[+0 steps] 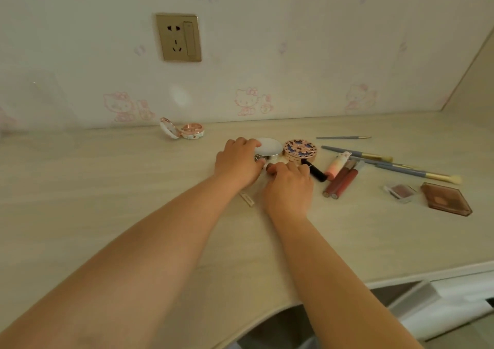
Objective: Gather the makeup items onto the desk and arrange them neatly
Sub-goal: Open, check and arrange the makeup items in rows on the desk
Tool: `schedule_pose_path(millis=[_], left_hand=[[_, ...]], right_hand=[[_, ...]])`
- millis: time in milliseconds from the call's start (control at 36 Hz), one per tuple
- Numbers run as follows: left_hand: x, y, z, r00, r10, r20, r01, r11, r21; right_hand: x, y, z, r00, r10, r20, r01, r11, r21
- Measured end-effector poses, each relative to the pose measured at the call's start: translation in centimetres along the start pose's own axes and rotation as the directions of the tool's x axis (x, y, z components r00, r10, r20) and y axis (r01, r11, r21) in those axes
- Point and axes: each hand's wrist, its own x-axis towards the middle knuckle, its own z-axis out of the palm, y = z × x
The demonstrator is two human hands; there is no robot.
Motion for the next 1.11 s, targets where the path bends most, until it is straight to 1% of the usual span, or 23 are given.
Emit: schedule_pose_path(millis=[56, 139, 278, 361, 444, 556, 611, 694, 778, 889, 944, 1000, 1056, 1111], left_hand=[[1.0, 0.5, 0.4, 0.999, 0.009, 0.046, -0.008, 1.000, -0.008], [2.5, 1.0, 0.9, 0.995, -0.003, 0.100, 0.006, 0.999, -0.036], [4.2, 1.8, 1.2, 0.992, -0.024, 0.121, 0.029, 0.999, -0.041], [4.8, 2.0, 1.2, 0.992, -0.028, 0.125, 0.034, 0.998, -0.047], [5.2, 2.3, 1.1, 0.987, -0.069, 0.143, 0.079, 0.995, -0.065], [5.2, 2.5, 1.0, 0.988, -0.123, 0.088, 0.133, 0.985, -0.112], [5.0, 2.4, 0.9, 0.991, -0.121, 0.059, 0.127, 0.984, -0.128], [4.5, 2.2, 0.1, 0.995, -0.103, -0.005, 0.100, 0.977, -0.188], [3.8, 1.8, -1.2, 0.991, -0.092, -0.095, 0.060, 0.952, -0.299], [2.2, 1.1, -3.7, 0.979, -0.045, -0.198, -0.042, 0.910, -0.413], [0.9, 0.8, -5.1, 0.965, -0.039, -0.259, -0.091, 0.876, -0.473], [-0.5, 0.3, -6.5, 0.955, -0.034, -0.296, -0.131, 0.843, -0.521], [-2.2, -0.3, -7.8, 0.955, -0.022, -0.295, -0.162, 0.796, -0.583], [-3.9, -1.2, -8.8, 0.955, -0.003, -0.296, -0.190, 0.759, -0.623]], right_hand=[[0.2, 0.2, -0.3, 0.998, 0.036, 0.042, -0.035, 0.999, -0.020], [0.6, 0.4, -0.4, 0.995, 0.091, 0.050, -0.090, 0.996, -0.016], [1.2, 0.6, 0.0, 0.987, 0.130, 0.095, -0.130, 0.992, -0.008], [1.4, 0.7, 0.2, 0.984, 0.154, 0.091, -0.156, 0.988, 0.009], [1.5, 0.7, 0.2, 0.982, 0.163, 0.093, -0.167, 0.985, 0.038], [1.5, 0.8, 0.1, 0.981, 0.165, 0.097, -0.171, 0.983, 0.058], [1.5, 0.9, 0.2, 0.982, 0.164, 0.094, -0.171, 0.983, 0.069], [1.4, 1.0, 0.2, 0.984, 0.151, 0.091, -0.158, 0.984, 0.080], [1.4, 1.2, 0.2, 0.987, 0.143, 0.075, -0.151, 0.982, 0.115], [1.3, 1.1, 0.3, 0.990, 0.139, 0.001, -0.137, 0.971, 0.198], [1.2, 0.9, 0.1, 0.987, 0.154, -0.049, -0.131, 0.940, 0.315], [1.1, 0.3, -0.4, 0.987, 0.137, -0.081, -0.084, 0.881, 0.465], [0.7, -0.8, -1.2, 0.993, 0.098, -0.062, -0.037, 0.776, 0.630], [0.1, -2.2, -2.2, 0.998, 0.060, 0.026, -0.057, 0.610, 0.790]])
